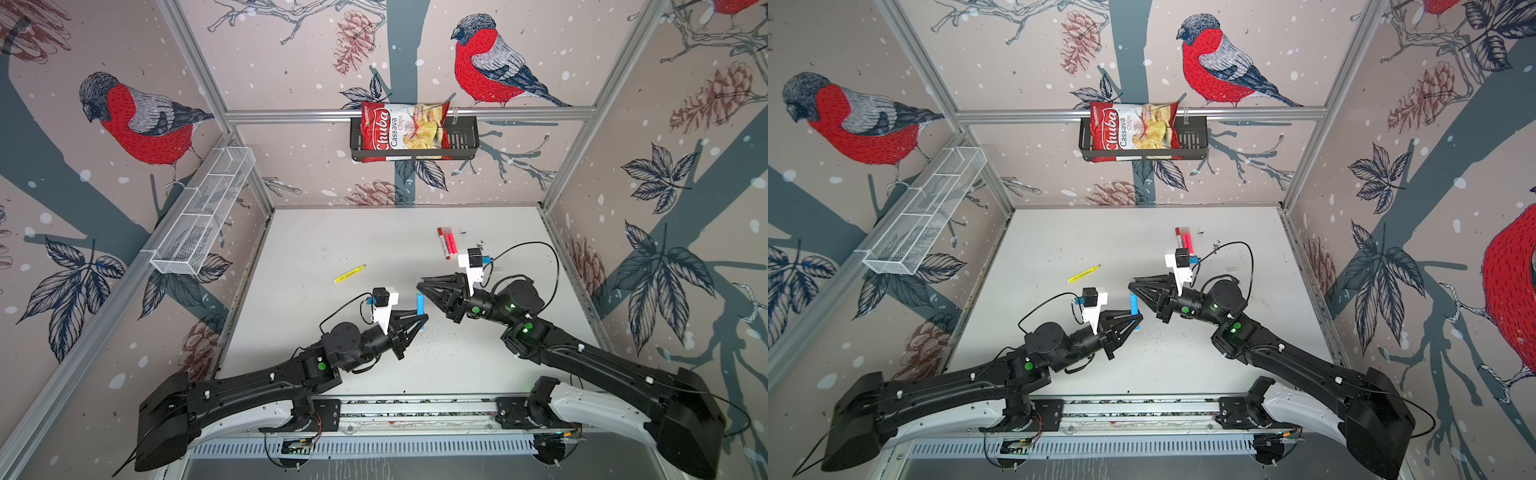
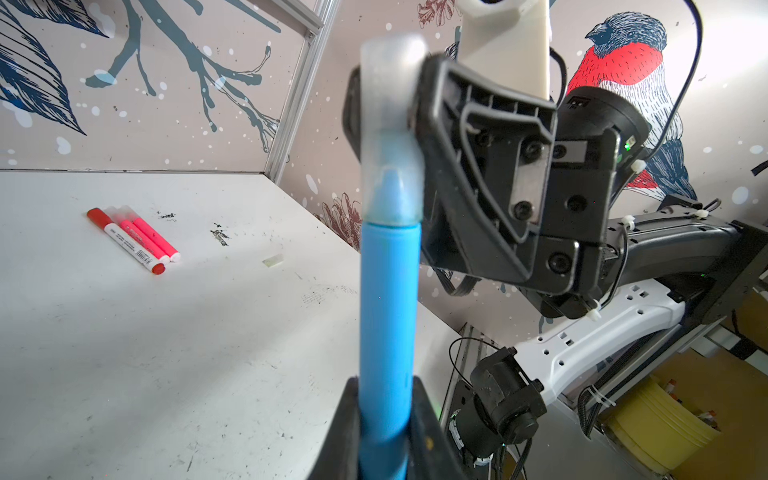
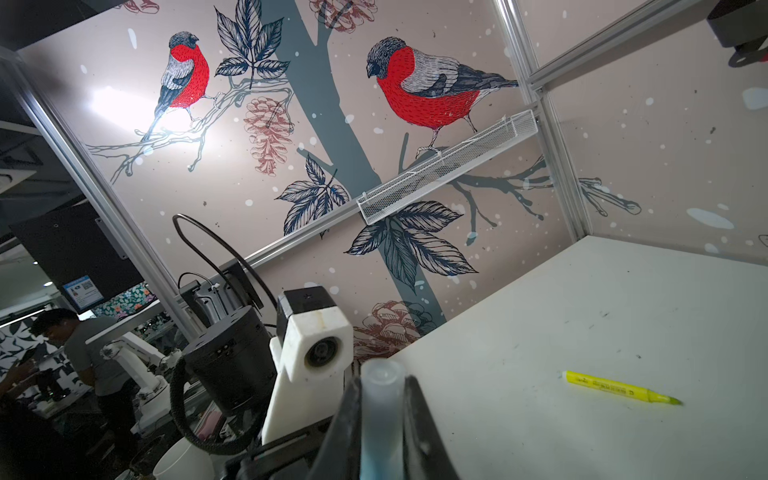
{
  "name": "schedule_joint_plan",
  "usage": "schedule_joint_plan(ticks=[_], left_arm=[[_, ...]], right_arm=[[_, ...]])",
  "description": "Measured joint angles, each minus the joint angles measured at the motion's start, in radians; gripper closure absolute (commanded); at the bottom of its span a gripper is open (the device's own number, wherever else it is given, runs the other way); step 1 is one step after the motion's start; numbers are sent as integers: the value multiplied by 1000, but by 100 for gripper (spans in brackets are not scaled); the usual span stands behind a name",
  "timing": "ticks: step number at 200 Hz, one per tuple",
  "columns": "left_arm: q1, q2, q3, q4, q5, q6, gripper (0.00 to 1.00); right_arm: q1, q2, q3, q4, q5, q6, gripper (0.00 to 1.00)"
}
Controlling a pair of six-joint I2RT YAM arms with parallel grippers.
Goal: Insert the pens into the pen caps
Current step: 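Lower the clear cap onto the blue highlighter tip with the right gripper, then open the right gripper and draw it back from the capped highlighter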
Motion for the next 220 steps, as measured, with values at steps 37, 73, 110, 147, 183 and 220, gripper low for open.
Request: schedule_joint_plan(ticks=[37, 73, 110, 147, 183, 220], left_arm=[[0, -14, 6, -44, 5, 0, 100], [0, -49, 27, -133, 10, 27, 100], [5, -71, 43, -216, 24, 50, 100], [10, -97, 43, -220, 64, 74, 100], [26, -127, 43, -276, 107, 81, 100], [30, -146, 43, -327, 115, 81, 100]], right_arm=[[13, 18, -29, 40, 26, -4, 99], [18, 18, -63, 96, 29, -3, 99], [18, 19, -84, 130, 9, -3, 100], [18, 27, -80, 160, -54, -15, 100], [18, 49, -75, 177, -101, -30, 100], [18, 61, -69, 158, -123, -33, 100]])
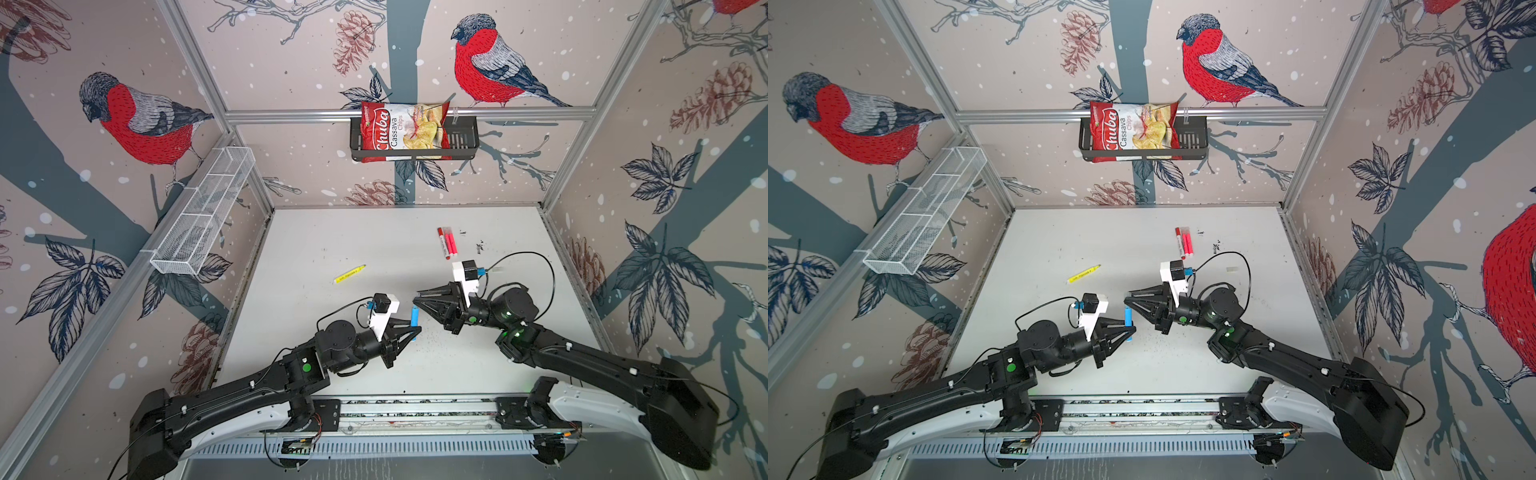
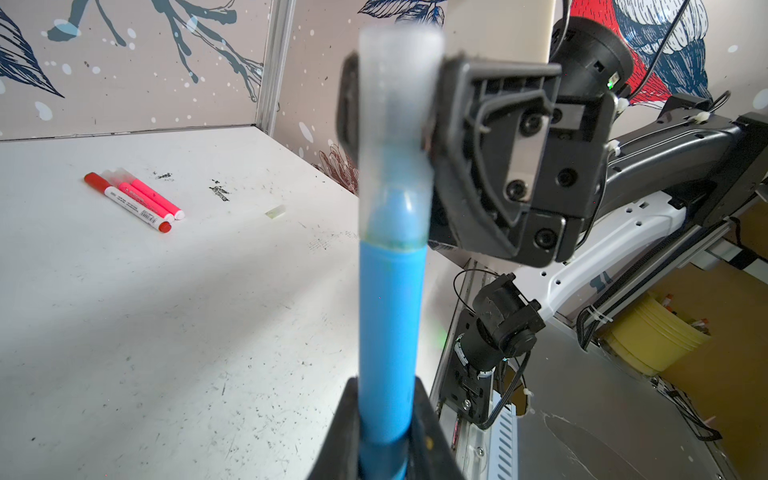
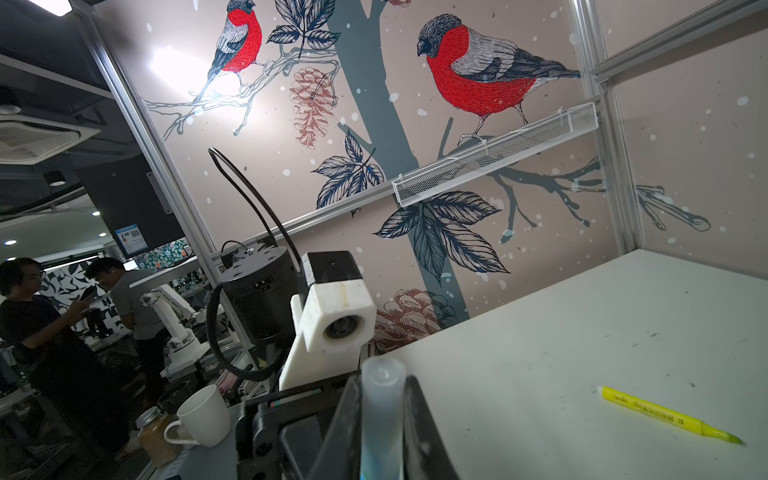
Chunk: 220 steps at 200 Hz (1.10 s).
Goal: Insert the pens into the pen caps
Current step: 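Open the right gripper and draw it back from the capped highlighter, then grasp the capped blue highlighter with the right gripper while the left gripper opens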
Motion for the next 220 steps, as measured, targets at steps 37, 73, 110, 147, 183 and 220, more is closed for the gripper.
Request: schedule_joint_plan(ticks=[37, 73, 110, 147, 183, 220], left_arm=[[1, -15, 0, -5, 0, 12, 100], [6, 7, 0, 65, -38, 45, 100], [14, 78, -58, 347, -162, 52, 100], [14, 112, -92, 381, -203, 42, 100], [14, 132, -80, 402, -207, 42, 100], [14, 156, -71, 402, -206, 42, 100]], right_arm=[[2, -33, 5, -41, 10, 0, 95], [2, -92, 30, -177, 20, -23, 57], [-18, -230, 103, -462, 39, -99, 42], [-31, -266, 125, -574, 63, -123, 39], [-15, -219, 134, -658, 131, -126, 37], [7, -160, 195, -704, 174, -153, 37]])
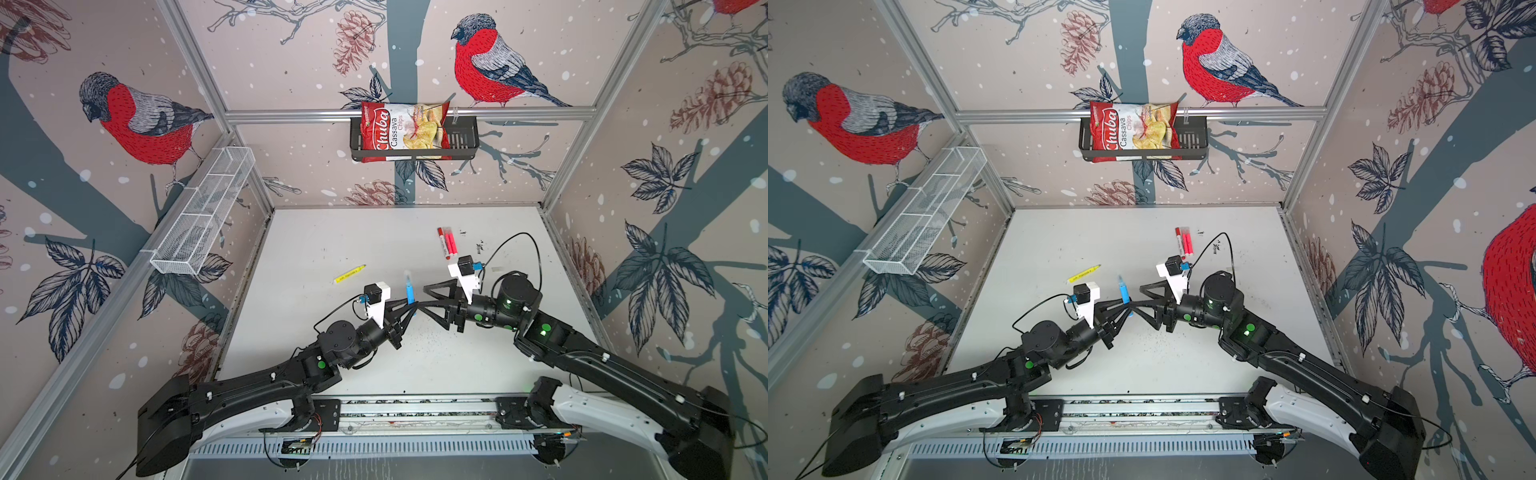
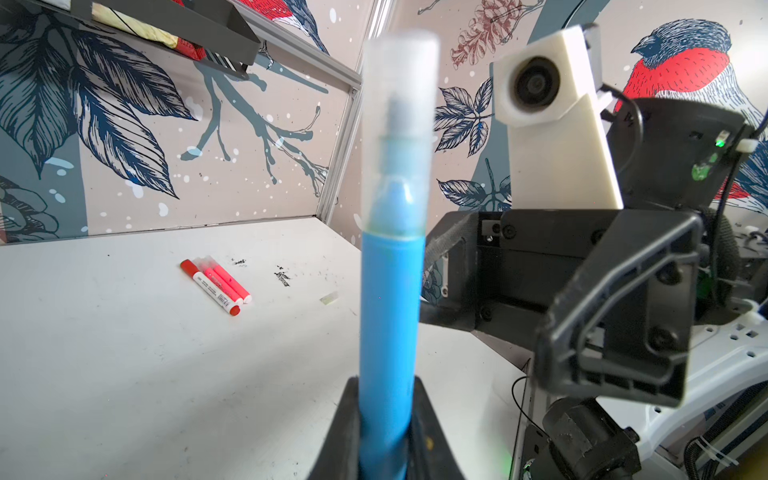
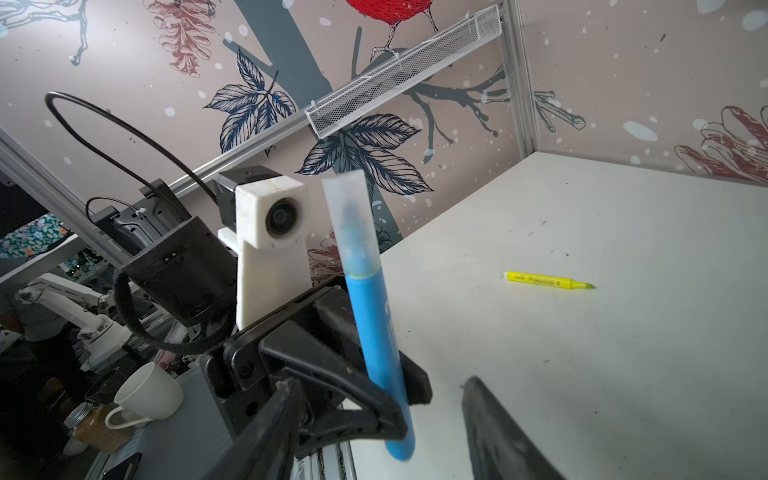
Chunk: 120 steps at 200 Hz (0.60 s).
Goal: Insert the pens into the pen caps
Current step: 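Grasp the capped blue highlighter with the right gripper while the left gripper opens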
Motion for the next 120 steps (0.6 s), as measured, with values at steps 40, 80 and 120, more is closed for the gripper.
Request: schedule_joint_plan(ticks=[40, 80, 120], left_arm=[[0, 10, 0, 3, 0, 0, 100], [0, 27, 15, 3, 0, 1, 100], [7, 34, 19, -5, -10, -5, 100]], right_arm=[[22, 76, 75, -38, 25, -53, 38], [40, 149, 127, -75, 59, -86, 57], [47, 173, 146, -93, 63, -129, 87]])
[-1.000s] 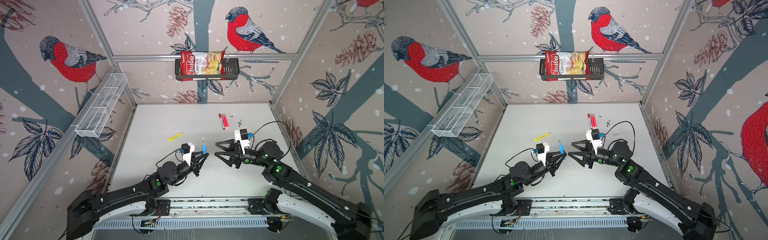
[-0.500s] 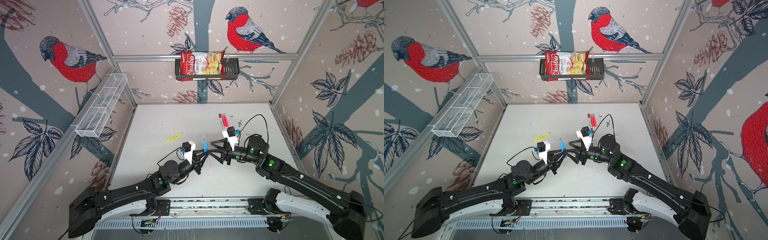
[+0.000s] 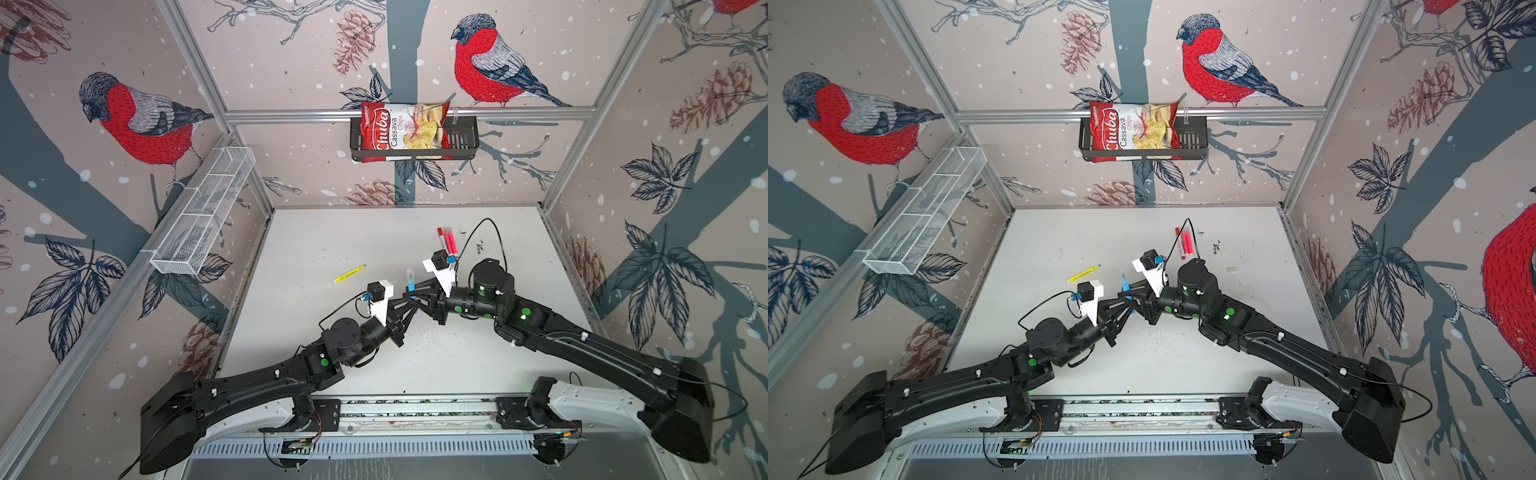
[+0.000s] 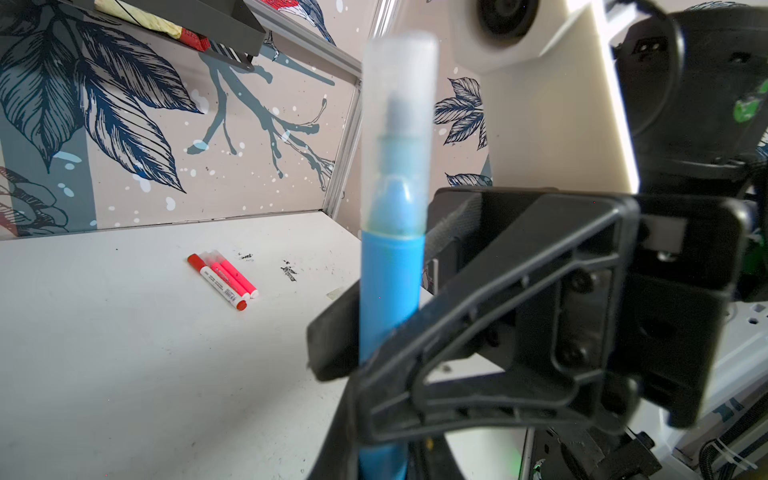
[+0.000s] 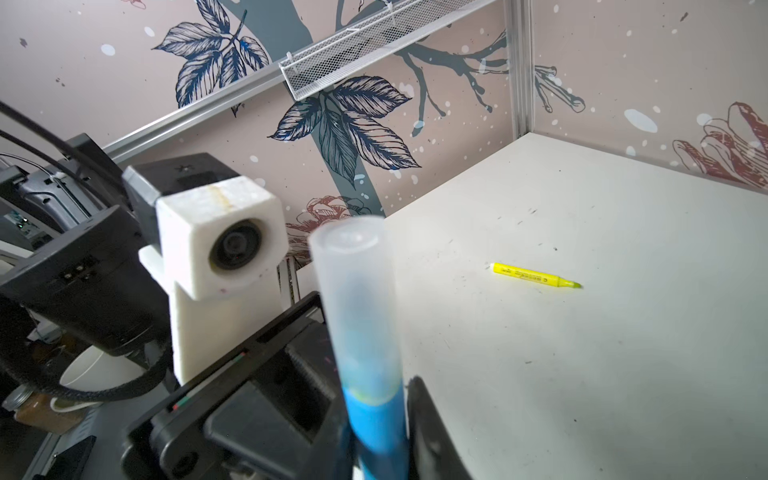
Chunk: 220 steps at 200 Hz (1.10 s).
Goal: Insert the pens into the pen caps
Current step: 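Grasp the capped blue highlighter with the right gripper while the left gripper opens, then carry the capped blue highlighter with the right gripper to the red marker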
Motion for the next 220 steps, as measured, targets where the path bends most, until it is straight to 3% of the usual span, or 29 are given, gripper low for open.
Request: schedule_joint_plan(ticks=[18, 51, 72, 147, 184, 220], left_arm=[[13, 1, 0, 0, 6, -5, 100], [31, 0, -2, 1, 26, -10, 63], [37, 0, 3, -11, 0, -17, 54], [37, -40, 10, -175, -100, -39, 52], [37, -99, -6, -217, -127, -47, 53], [37, -140, -13, -231, -140, -57, 52]], right_arm=[[0, 0, 1, -2, 4, -5, 93], [0, 1, 8, -14, 24, -2, 95], [-5, 7, 19, -30, 74, -2, 95], [-142, 229, 161, -171, 178, 6, 91], [-230, 508, 372, -315, 210, 27, 90], [-239, 792, 635, -466, 235, 29, 87]])
